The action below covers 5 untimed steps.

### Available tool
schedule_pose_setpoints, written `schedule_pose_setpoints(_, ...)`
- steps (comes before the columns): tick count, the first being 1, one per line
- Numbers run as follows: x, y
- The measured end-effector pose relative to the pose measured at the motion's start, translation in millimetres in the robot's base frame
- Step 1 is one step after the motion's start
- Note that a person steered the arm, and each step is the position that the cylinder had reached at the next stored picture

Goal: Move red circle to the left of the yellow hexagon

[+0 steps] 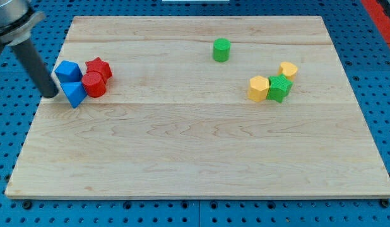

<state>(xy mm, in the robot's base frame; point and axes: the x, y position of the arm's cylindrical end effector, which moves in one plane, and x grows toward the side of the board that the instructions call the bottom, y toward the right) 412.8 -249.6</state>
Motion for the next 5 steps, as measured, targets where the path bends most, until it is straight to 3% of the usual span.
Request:
schedule_pose_setpoints(3, -41.4, 174.0)
schedule_pose_setpoints(4, -22.1, 139.8)
schedule_pose_setpoints(5, -22.1, 173.2)
